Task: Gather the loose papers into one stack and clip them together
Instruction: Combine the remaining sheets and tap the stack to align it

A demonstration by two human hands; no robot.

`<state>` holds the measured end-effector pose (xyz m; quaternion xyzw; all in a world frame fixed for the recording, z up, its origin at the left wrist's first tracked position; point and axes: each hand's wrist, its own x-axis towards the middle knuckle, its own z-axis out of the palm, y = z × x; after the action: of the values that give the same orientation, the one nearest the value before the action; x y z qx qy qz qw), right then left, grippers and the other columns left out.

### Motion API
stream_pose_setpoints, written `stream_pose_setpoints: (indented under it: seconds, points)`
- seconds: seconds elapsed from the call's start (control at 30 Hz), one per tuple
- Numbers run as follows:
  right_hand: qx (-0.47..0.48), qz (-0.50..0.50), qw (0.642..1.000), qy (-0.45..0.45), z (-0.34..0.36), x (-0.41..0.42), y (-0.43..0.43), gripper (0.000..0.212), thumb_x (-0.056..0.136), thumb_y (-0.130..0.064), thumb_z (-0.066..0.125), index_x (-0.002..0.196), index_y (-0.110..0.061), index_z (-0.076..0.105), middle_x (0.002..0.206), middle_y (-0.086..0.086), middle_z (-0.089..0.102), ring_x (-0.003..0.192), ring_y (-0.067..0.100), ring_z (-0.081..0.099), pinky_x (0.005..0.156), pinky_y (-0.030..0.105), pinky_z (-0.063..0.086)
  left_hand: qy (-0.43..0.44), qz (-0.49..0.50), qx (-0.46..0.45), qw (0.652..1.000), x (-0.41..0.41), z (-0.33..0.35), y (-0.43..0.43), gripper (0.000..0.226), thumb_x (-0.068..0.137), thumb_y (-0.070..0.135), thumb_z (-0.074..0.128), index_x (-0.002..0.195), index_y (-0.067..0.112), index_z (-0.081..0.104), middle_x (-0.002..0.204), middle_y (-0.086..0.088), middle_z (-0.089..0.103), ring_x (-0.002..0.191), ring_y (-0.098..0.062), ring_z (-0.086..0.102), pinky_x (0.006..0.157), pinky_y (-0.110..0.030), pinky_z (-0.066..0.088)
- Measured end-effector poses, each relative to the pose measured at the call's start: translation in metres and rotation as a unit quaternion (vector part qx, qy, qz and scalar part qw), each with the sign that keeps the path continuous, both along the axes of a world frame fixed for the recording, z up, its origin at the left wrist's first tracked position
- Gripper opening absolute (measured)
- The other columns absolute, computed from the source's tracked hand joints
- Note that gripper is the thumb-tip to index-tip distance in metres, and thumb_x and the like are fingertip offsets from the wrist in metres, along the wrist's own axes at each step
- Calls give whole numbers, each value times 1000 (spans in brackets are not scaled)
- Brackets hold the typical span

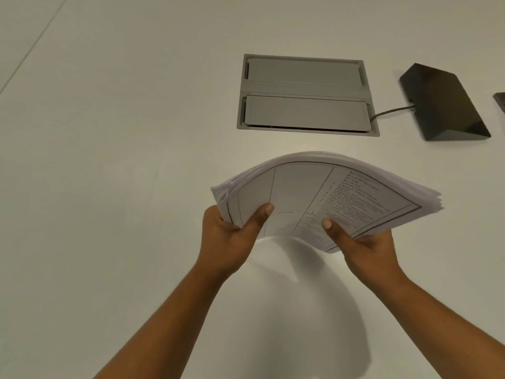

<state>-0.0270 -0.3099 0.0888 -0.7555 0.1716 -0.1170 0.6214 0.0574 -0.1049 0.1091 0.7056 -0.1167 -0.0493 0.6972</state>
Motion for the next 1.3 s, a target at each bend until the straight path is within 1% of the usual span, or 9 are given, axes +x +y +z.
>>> stream_pose_setpoints:
  seconds: [0.23, 0.4, 0.57, 0.7, 0.77, 0.93, 1.07, 1.17, 1.3]
  points:
    - [-12, 17, 999, 35, -31, 0, 3, 43, 86, -15, 67, 128, -9, 57, 115, -5, 66, 103, -7, 62, 82, 12, 52, 102, -8, 35, 994, -8, -41, 0, 26, 86, 11, 74, 94, 35, 67, 79, 32, 73, 80, 8, 71, 66, -13, 55]
    - [-29, 29, 998, 55, -39, -4, 5, 37, 89, -13, 65, 125, -14, 57, 113, -8, 65, 101, -11, 61, 79, 5, 48, 119, 3, 51, 992, -8, -56, 2, 20, 83, 23, 77, 81, 43, 71, 81, 15, 75, 78, -6, 72, 72, -39, 64]
    - [-39, 47, 988, 140, -43, -3, -2, 9, 87, -34, 62, 96, -36, 60, 80, -23, 65, 70, -12, 62, 64, 8, 47, 179, -34, 50, 982, 2, -59, 2, 30, 84, 15, 76, 98, 40, 67, 90, 25, 76, 90, 3, 72, 78, -21, 59]
    - [-14, 89, 979, 185, -37, -7, -14, 32, 85, -32, 64, 117, -28, 59, 104, -16, 68, 91, -3, 65, 72, 11, 54, 227, -96, 91, 965, 6, -63, 11, 42, 84, 20, 77, 124, 21, 65, 113, 9, 72, 110, -15, 68, 89, -27, 57]
    - [29, 99, 973, 208, -39, -10, -19, 46, 78, -36, 66, 121, -22, 61, 106, -15, 70, 96, 2, 69, 77, 16, 56, 239, -118, 109, 958, 7, -64, 14, 38, 83, 23, 78, 119, 19, 67, 112, 8, 73, 112, -20, 68, 88, -29, 58]
    - [102, 116, 960, 234, -42, -16, -22, 71, 62, -58, 80, 120, -19, 65, 111, -4, 76, 105, 14, 71, 82, 26, 57, 207, -57, -34, 976, 32, -39, 16, 32, 89, 3, 65, 120, 10, 67, 115, -7, 75, 111, -26, 70, 90, -35, 58]
    - [66, 87, 974, 199, -29, -12, -20, 38, 78, -28, 71, 114, -32, 63, 106, -14, 76, 103, 11, 70, 85, 29, 59, 128, -64, -60, 988, 51, -4, 13, 29, 79, 11, 78, 106, 20, 74, 106, -2, 78, 102, -24, 74, 83, -37, 60]
    - [38, 76, 985, 150, -12, -7, -19, 46, 77, -21, 71, 115, -40, 57, 104, -34, 70, 102, -8, 65, 80, 13, 54, 81, -76, -46, 993, 52, 18, 8, 31, 78, 9, 74, 85, 39, 78, 90, 15, 79, 90, -10, 76, 72, -23, 60]
    - [18, 57, 993, 104, -2, 3, -18, 52, 74, -18, 74, 115, -42, 53, 101, -39, 67, 99, -15, 62, 71, 6, 51, 46, -87, -18, 995, 46, 20, 1, 22, 72, 21, 75, 81, 41, 79, 84, 11, 79, 86, -17, 76, 71, -29, 62]
